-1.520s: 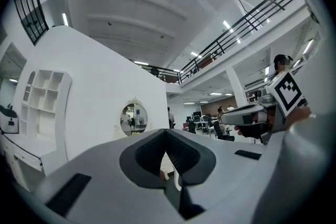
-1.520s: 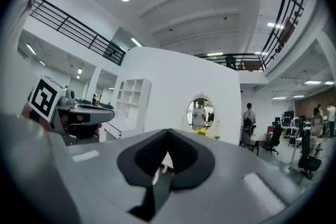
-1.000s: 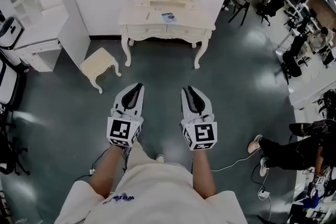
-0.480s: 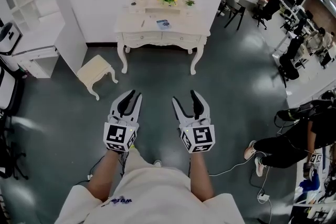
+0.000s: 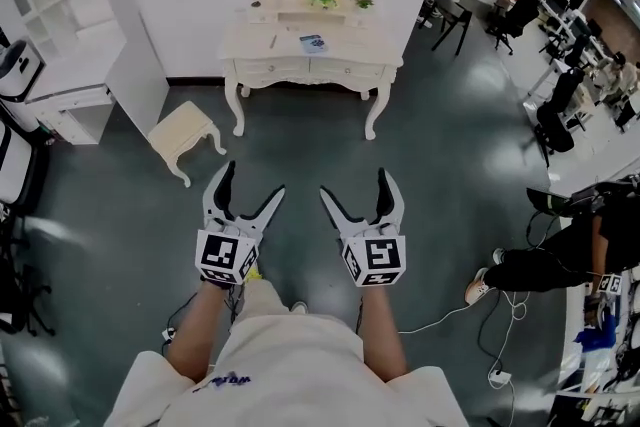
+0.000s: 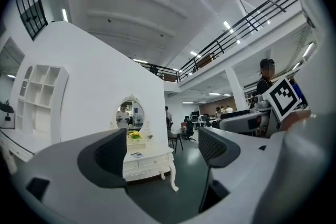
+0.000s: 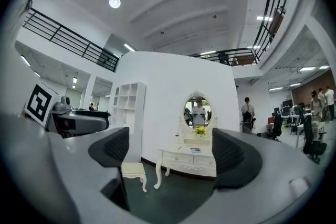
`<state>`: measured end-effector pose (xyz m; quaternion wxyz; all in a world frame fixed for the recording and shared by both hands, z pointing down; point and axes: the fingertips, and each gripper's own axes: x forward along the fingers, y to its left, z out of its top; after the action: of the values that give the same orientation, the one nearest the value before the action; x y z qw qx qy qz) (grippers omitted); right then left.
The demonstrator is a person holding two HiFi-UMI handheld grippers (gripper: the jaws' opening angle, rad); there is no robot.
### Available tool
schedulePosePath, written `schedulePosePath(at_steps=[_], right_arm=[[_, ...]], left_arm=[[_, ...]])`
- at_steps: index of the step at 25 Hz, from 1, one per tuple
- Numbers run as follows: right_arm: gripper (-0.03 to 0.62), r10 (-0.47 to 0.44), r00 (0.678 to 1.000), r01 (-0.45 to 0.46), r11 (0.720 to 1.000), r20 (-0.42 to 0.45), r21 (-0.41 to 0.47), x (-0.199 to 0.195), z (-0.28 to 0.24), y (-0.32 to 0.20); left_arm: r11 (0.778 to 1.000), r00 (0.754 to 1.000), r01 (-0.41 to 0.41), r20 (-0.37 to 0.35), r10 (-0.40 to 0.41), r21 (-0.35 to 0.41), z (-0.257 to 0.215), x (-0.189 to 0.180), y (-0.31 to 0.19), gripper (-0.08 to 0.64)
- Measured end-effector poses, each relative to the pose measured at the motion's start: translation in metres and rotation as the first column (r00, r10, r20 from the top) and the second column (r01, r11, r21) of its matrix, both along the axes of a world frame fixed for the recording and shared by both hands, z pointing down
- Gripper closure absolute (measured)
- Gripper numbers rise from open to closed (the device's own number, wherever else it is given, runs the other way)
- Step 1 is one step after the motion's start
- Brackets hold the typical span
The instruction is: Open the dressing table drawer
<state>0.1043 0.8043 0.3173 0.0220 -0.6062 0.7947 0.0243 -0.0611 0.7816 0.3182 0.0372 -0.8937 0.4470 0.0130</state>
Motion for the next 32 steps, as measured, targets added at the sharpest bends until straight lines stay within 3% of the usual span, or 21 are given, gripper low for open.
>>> schedulePosePath(at_steps=[6,18,29,32], right_arm=[[0.104,-0.011,1.000,0.011,0.999,0.009,-0.049,0.007,0.009,-0.013],[0.104,0.007,1.000,-0.007,0.990,0.000,-0.143,0.033,0.031,-0.125],[0.104,0.019,0.999,-0.013,0.986,0.033,-0.168,0.047,0.041,-0.296],[0.104,-0.002,1.000,0.003,0.982,0.004,-0.189,0.045,0.050,-0.347]], left_arm=[[0.998,0.998,0.059,-0.002,-0.059,-0.037,0.006,-0.017,-0.015,0.150],[0.992,0.994,0.105,-0.017,-0.106,-0.066,0.025,-0.017,-0.118,0.152],[0.990,0.996,0.091,-0.009,-0.092,-0.106,0.038,-0.021,-0.275,0.152],[0.990,0.997,0.072,-0.014,-0.074,-0.124,0.051,-0.018,-0.322,0.152]])
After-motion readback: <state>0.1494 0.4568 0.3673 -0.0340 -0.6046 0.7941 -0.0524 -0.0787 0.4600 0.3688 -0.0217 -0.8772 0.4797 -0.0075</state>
